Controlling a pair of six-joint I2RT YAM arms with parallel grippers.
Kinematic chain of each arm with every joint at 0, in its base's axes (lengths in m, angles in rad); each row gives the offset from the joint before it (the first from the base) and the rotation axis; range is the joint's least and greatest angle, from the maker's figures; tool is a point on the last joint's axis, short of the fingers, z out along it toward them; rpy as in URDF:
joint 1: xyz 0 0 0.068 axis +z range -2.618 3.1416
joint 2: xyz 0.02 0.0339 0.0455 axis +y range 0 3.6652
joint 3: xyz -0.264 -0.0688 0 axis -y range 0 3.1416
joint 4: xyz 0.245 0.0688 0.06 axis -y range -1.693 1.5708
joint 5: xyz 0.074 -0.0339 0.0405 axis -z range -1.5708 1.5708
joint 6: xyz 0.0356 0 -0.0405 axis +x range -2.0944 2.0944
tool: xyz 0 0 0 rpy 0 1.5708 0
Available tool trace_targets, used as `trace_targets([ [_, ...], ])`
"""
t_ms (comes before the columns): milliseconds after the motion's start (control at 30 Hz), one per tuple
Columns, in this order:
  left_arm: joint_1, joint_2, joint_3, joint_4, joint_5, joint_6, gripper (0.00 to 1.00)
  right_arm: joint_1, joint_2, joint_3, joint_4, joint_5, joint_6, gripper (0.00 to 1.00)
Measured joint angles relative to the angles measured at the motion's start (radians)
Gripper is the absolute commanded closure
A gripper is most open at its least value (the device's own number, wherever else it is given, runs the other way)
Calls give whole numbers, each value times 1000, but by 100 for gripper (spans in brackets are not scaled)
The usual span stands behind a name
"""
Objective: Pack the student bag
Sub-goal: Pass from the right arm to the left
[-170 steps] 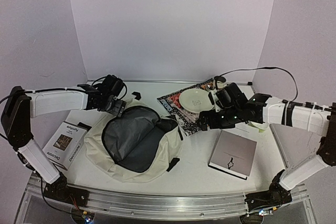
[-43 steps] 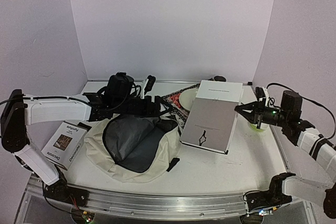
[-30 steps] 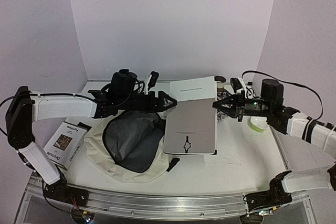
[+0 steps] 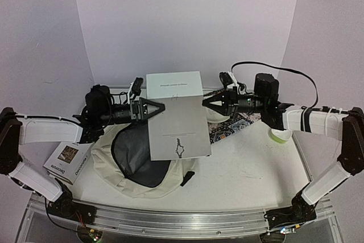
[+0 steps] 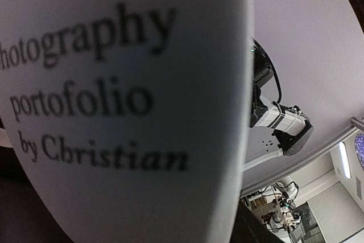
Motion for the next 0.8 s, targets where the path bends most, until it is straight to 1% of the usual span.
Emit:
trace_targets([
  [100,5,-55,-31,10,-5,-14,64,0,38,20,6,-8,0,100],
  [200,9,-100,-56,10,-32,-27,69,2,82,57,20,-28,-5,99],
  [233,11,-111,-66,10,-43,-34,72,3,94,71,24,-31,-7,98],
  [333,13,-133,-92,18,-78,-54,77,7,134,110,30,-45,-13,79],
  [433,12,-143,-116,18,-130,-82,79,9,186,154,33,-44,-18,58],
  [500,12,-146,-128,17,-180,-101,80,9,216,172,36,-42,-19,47],
  [733,18,-207,-173,18,-387,-132,82,10,309,191,32,13,-17,14],
  [800,31,-201,-173,20,-427,-141,83,11,311,176,34,35,-16,11],
])
